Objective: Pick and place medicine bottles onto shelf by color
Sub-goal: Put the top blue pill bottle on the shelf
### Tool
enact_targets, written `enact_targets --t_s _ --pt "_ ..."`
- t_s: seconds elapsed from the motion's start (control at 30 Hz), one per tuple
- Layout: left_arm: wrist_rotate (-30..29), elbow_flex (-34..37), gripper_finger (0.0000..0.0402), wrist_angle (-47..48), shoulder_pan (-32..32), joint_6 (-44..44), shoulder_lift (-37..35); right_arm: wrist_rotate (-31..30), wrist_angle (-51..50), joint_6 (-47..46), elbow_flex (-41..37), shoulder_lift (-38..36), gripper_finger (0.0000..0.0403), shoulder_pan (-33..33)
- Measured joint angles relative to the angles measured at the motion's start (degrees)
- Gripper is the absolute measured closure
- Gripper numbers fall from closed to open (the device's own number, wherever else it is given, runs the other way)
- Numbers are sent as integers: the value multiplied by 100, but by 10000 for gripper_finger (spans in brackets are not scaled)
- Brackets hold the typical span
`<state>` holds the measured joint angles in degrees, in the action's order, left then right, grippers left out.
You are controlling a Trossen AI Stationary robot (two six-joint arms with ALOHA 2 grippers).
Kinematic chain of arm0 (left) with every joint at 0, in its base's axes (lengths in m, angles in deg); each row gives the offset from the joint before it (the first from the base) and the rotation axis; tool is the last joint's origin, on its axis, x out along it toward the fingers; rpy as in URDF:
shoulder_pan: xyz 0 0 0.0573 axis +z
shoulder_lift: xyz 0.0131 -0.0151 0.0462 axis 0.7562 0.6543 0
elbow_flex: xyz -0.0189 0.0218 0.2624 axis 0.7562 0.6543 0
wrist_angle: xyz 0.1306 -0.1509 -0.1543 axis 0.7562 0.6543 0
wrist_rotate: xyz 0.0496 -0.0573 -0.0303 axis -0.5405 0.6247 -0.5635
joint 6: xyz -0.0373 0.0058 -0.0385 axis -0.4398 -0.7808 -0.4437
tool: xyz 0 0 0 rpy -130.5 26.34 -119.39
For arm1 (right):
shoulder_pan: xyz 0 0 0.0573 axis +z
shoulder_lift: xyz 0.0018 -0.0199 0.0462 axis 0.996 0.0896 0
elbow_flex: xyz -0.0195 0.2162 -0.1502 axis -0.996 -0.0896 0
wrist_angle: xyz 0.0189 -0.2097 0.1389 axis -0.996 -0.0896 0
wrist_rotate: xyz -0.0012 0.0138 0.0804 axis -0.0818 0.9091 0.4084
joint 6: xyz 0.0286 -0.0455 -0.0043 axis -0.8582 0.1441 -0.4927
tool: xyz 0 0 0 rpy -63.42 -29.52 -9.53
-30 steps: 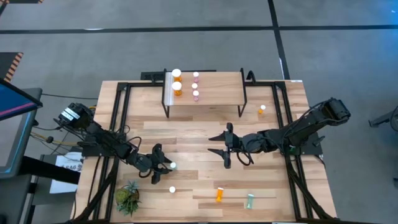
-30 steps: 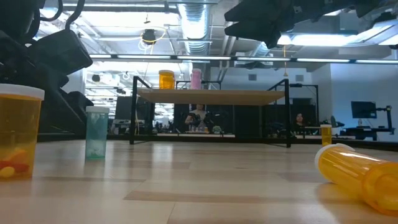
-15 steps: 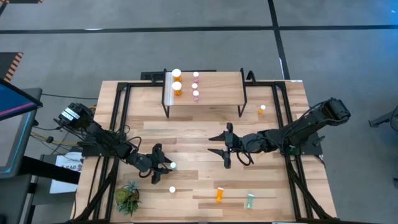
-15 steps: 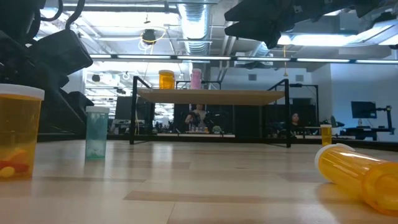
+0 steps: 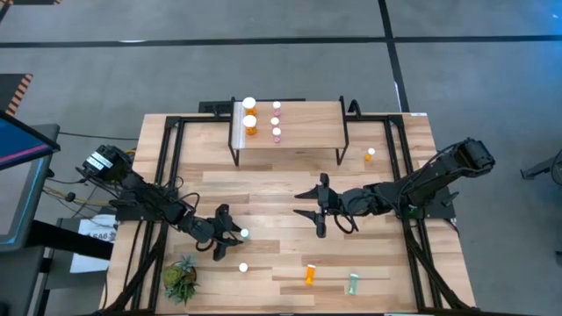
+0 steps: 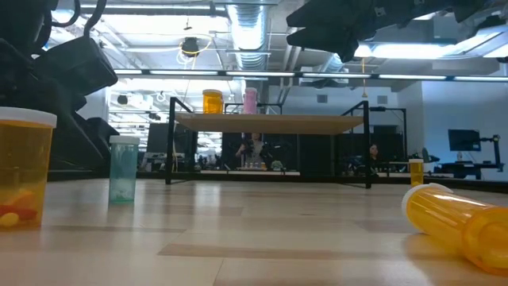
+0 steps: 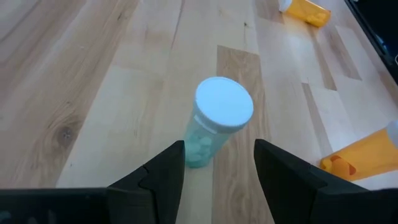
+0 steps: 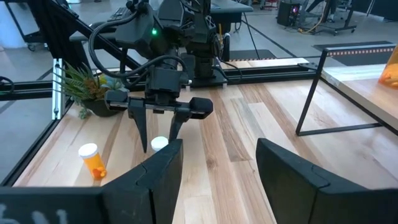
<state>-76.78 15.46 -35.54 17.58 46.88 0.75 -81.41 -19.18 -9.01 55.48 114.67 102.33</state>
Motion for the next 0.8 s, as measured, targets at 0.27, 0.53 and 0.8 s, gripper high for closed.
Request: enact_targets --t_s 0.27,0.53,0.8 --pt "56 0 221 65 0 -65 2 0 0 -22 0 0 178 0" --pt "793 2 221 906 87 -252 -448 22 -144 -186 170 0 178 0" --pt "414 0 221 1947 126 -156 -1840 640 -784 163 1154 732 178 -18"
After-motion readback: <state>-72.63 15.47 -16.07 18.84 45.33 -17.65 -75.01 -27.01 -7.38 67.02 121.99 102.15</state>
